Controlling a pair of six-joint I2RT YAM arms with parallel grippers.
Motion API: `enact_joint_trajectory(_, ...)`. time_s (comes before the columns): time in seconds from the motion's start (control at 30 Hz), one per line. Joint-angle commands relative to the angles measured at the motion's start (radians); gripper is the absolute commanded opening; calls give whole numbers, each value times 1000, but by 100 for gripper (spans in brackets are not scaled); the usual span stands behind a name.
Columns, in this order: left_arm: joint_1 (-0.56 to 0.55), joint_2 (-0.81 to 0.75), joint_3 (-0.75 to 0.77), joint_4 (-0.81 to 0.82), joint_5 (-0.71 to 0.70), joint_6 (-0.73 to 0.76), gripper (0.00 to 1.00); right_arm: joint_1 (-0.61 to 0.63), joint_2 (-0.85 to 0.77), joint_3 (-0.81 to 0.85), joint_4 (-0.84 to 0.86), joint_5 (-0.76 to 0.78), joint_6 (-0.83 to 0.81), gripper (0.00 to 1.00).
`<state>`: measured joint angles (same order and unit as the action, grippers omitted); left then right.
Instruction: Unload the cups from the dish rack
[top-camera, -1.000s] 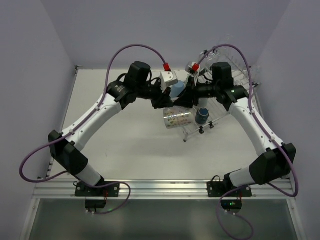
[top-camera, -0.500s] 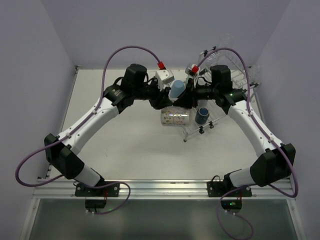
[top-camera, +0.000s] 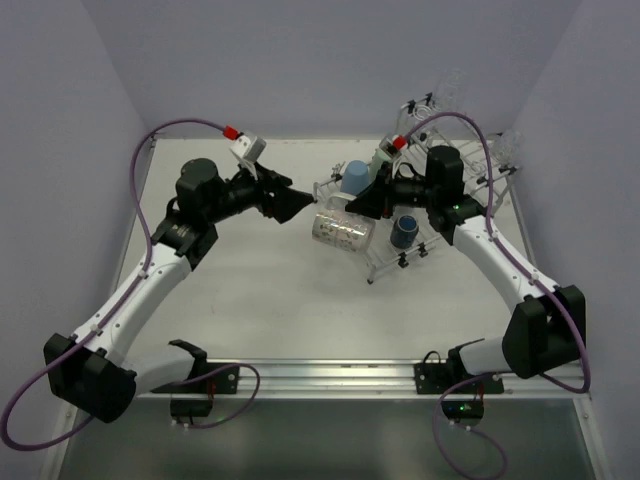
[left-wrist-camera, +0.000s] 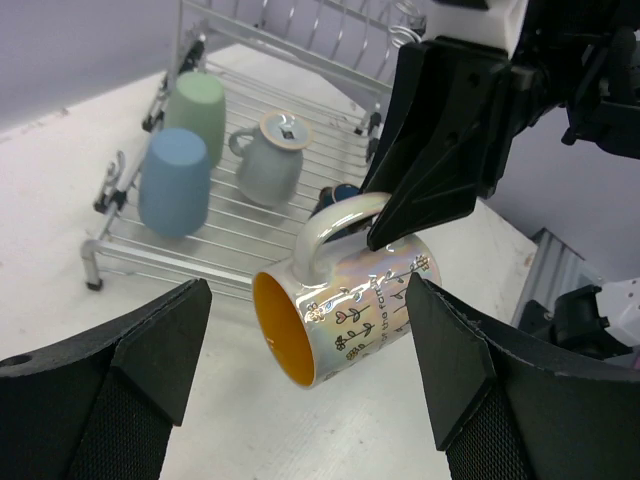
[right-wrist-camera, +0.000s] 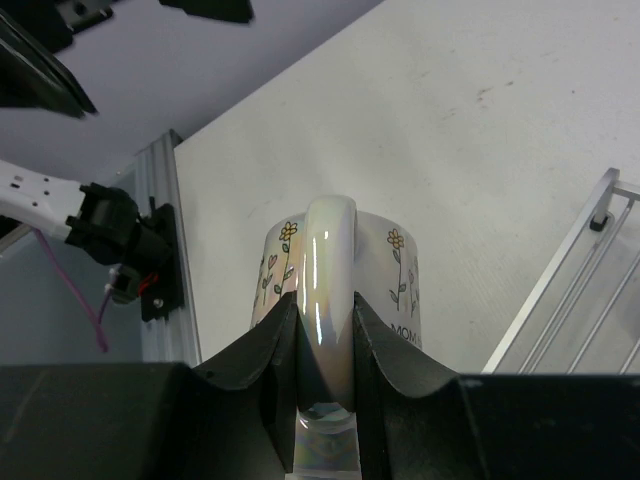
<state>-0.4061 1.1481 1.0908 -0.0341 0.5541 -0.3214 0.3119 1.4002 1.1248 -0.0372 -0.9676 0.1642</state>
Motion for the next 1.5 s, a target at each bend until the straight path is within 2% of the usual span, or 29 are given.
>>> enact_joint_trajectory(0.0,1,33,-87,140,90,-126,87,-8,-93,-14,319,-91,174,0)
enact_joint_trajectory(0.13,1,48,-130,223,147,-191,86,-19,-98,-33,379,-97,222,0)
enact_joint_trajectory(0.27,1,73,-146,221,161,-203,82,-30,-107,-65,480,-111,293,0)
enact_joint_trajectory(0.37,1,88,-192,351,301,-274,72,-33,-109,-82,499,-109,307,0)
enact_joint_trajectory(0.4,1,93,-203,438,329,-300,69,-34,-107,-83,500,-106,307,0)
enact_joint_trajectory(0.53,-8,104,-246,600,414,-419,63,-34,-96,-100,552,-108,340,0)
enact_joint_trajectory(0.63,-43,148,-227,596,451,-418,63,-34,-83,-114,629,-114,396,0)
enact_joint_trajectory(0.73,-57,157,-212,551,431,-387,61,-37,-69,-115,703,-131,455,0)
enact_joint_trajectory(0.77,-57,156,-215,550,426,-384,57,-36,-67,-115,720,-129,469,0)
enact_joint_trajectory(0.8,-57,154,-215,556,426,-383,42,-37,-67,-115,721,-128,471,0)
enact_joint_trajectory(0.9,-57,139,-215,559,417,-381,14,-37,-64,-118,721,-118,469,0)
enact_joint_trajectory(0.93,-57,130,-213,559,414,-378,0,-37,-61,-118,721,-121,471,0)
enact_joint_trajectory(1.03,-57,104,-189,528,389,-349,0,-42,-61,-131,717,-111,469,0)
enact_joint_trajectory(1.07,-57,98,-177,502,362,-328,0,-43,-64,-141,717,-106,466,4)
enact_joint_trajectory(1.1,-57,91,-158,420,343,-303,0,-48,-66,-146,717,-100,466,14)
enact_joint_trajectory(1.13,-57,78,-110,368,316,-244,0,-51,-67,-152,715,-91,466,28)
enact_joint_trajectory(1.17,-56,75,-79,305,244,-205,0,-53,-70,-163,706,-76,465,58)
enact_joint_trajectory(1.2,-56,70,-47,174,198,-170,0,-57,-81,-164,691,-65,457,69)
enact_joint_trajectory(1.23,-56,65,18,116,143,-101,0,-57,-89,-166,672,-36,446,77)
enact_joint_trajectory(1.27,-56,62,49,59,24,-72,0,-59,-98,-163,608,-7,408,86)
enact_joint_trajectory(1.3,-56,61,79,-60,-37,-18,0,-57,-118,-160,571,21,388,89)
enact_joint_trajectory(1.43,-53,81,217,-213,-270,57,0,-57,-167,-155,456,150,328,93)
enact_joint_trajectory(1.47,-53,91,242,-242,-381,68,0,-57,-176,-157,415,208,315,93)
